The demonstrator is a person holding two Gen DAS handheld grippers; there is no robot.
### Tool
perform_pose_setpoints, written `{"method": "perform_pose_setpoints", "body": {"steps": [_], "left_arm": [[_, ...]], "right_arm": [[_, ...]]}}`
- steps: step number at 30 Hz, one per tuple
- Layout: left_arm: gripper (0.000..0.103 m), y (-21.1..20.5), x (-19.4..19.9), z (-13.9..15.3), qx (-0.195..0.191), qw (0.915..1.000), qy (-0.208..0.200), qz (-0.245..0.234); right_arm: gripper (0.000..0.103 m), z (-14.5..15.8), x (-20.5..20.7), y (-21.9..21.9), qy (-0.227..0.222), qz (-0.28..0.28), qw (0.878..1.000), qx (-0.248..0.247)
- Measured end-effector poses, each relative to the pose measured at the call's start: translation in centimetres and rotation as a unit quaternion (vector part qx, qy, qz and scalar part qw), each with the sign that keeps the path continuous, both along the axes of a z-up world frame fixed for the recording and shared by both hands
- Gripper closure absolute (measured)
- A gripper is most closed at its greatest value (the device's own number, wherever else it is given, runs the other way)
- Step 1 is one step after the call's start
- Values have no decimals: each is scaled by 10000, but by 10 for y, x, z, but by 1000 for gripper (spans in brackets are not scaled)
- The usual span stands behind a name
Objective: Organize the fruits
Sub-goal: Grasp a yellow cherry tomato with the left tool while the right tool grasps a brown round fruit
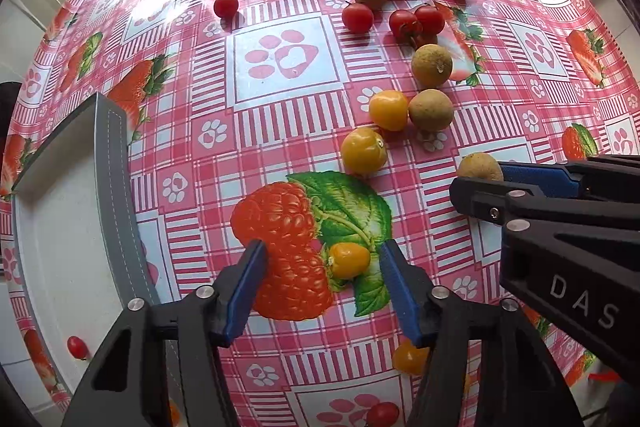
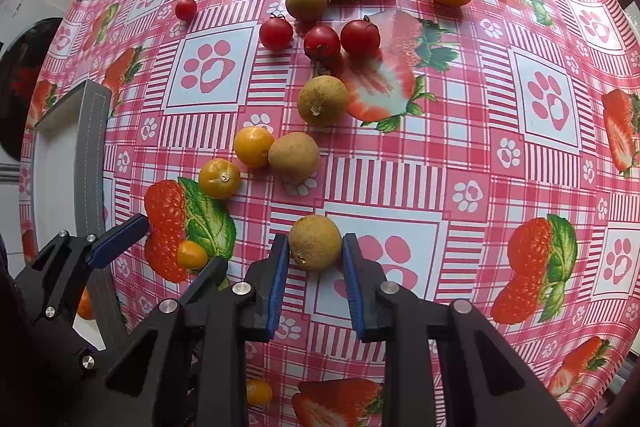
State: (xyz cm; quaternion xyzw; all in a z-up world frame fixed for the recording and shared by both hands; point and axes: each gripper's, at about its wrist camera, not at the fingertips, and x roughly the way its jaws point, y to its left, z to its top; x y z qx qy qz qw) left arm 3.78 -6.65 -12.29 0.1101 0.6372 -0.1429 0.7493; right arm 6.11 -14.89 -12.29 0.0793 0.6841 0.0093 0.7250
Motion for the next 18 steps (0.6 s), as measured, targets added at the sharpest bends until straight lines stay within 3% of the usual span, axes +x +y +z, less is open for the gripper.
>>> {"method": "perform_pose_setpoints", "body": {"steps": [1,3,7,18], "left_arm": [[68,-4,-1,2,-7,10000,-16,-61],[81,-8,-2,5,-110,9998,58,-173],[81,-3,-1,9,-307,9993,191,-86],[81,37,-8,44,-575,9982,51,168]], "right_arm": [[74,2,-5,-10,-9,-57,10000,51],[74,5,-7,-17,-38,-134,9999,85],[74,12,-17,-32,-87,-233,9996,107],[74,30,-54,-43,-70,-359,9991,223]]}}
